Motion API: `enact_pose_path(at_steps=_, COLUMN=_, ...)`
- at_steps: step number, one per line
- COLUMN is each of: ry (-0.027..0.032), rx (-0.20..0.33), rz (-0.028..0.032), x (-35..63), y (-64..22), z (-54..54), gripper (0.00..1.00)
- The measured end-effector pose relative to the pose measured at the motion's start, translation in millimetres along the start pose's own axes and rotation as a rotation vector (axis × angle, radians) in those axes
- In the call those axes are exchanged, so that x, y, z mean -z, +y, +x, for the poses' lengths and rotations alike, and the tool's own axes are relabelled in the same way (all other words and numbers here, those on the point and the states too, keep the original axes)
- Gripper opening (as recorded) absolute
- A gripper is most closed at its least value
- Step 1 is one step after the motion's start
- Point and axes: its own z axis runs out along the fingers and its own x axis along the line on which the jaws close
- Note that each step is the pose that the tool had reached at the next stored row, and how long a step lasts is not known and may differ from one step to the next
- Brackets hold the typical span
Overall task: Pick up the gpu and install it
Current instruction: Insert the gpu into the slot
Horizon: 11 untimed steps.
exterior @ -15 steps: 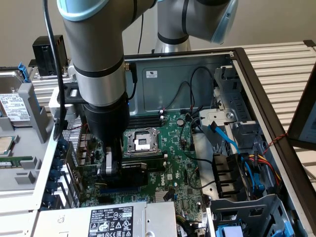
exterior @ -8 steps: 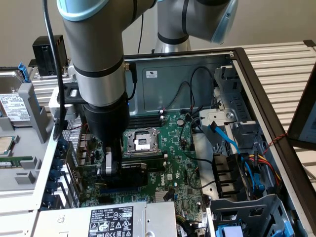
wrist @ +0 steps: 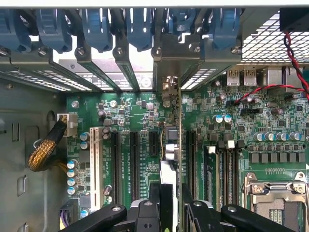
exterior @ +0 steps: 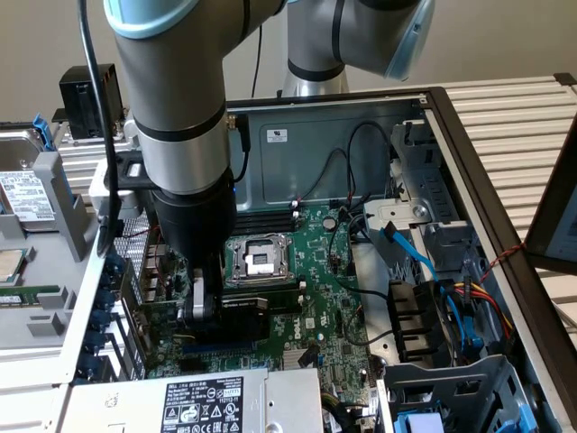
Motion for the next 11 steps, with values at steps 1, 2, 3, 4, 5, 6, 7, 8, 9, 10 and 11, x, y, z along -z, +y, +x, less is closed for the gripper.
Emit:
enact_pose_path(at_steps=1, ry=0.0, rx=0.0, rz=0.0, x=0.0, y=0.0, z=0.0, gripper=0.27)
enact_pose_path(at_steps=2, ry=0.0, rx=0.0, rz=0.0, x=0.0, y=0.0, z=0.0, gripper=0.27)
enact_pose_path(at_steps=3, ry=0.0, rx=0.0, rz=0.0, x=0.0, y=0.0, z=-0.1, gripper=0.27)
enact_pose_path(at_steps=4, ry=0.0, rx=0.0, rz=0.0, x=0.0, y=0.0, z=-0.1, gripper=0.27)
enact_pose_path(at_steps=5, ry=0.0, rx=0.0, rz=0.0, x=0.0, y=0.0, z=-0.3, gripper=0.27)
enact_pose_path(at_steps=6, ry=0.0, rx=0.0, rz=0.0, x=0.0, y=0.0, z=-0.4, gripper=0.27)
enact_pose_path(at_steps=7, ry=0.0001, rx=0.0, rz=0.0, x=0.0, y=0.0, z=-0.4, gripper=0.27)
enact_pose_path(at_steps=8, ry=0.0001, rx=0.0, rz=-0.0001, x=0.0, y=0.0, z=-0.6, gripper=0.27)
enact_pose_path(at_steps=9, ry=0.0, rx=0.0, rz=0.0, x=0.0, y=0.0, z=-0.8, gripper=0.27)
enact_pose_path(at_steps=10, ry=-0.0002, rx=0.0, rz=0.0, x=0.0, y=0.0, z=-1.0, gripper=0.27)
enact_pose_path(at_steps=11, ry=0.0001, rx=0.0, rz=-0.0001, x=0.0, y=0.0, z=-1.1, gripper=0.27)
